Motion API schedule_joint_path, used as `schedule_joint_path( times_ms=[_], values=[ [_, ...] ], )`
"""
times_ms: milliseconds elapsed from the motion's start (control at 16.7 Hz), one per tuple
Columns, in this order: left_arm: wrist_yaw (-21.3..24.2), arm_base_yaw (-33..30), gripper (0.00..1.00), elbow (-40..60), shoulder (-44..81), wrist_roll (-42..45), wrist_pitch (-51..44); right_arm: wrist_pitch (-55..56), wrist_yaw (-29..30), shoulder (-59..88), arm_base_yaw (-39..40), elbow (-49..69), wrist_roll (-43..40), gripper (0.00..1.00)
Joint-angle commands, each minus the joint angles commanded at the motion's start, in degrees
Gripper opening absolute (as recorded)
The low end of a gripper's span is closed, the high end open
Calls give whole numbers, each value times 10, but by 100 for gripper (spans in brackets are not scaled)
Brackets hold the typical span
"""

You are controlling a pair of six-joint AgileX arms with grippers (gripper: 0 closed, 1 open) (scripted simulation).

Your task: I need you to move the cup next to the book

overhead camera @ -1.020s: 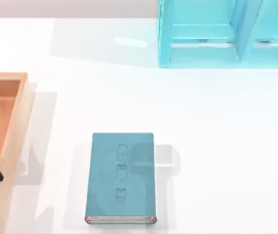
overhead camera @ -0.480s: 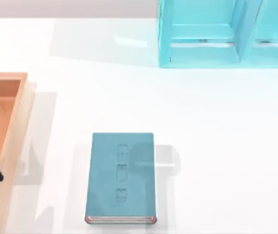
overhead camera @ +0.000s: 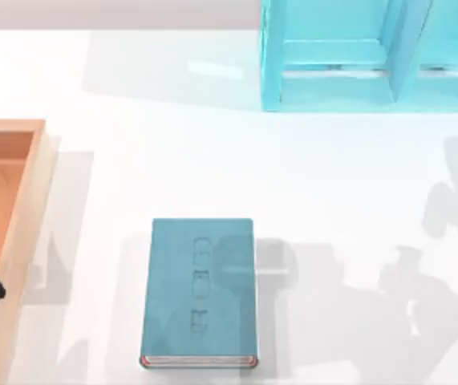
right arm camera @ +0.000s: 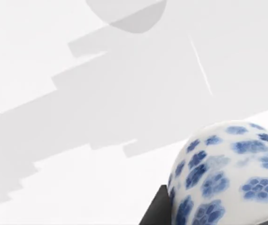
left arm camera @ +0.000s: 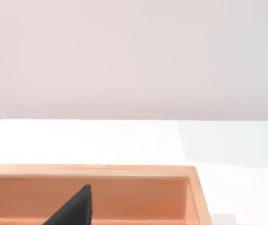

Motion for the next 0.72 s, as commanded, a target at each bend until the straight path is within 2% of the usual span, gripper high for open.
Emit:
schedule_joint_path(
  times_ms=[360, 720],
  values=[
    [0, 0, 100, 0, 0, 0, 0, -37, -17, 52, 243, 79, 471, 0],
    [0, 0, 100, 0, 0, 0, 0, -44, -21, 71, 412, 138, 881, 0]
  ],
)
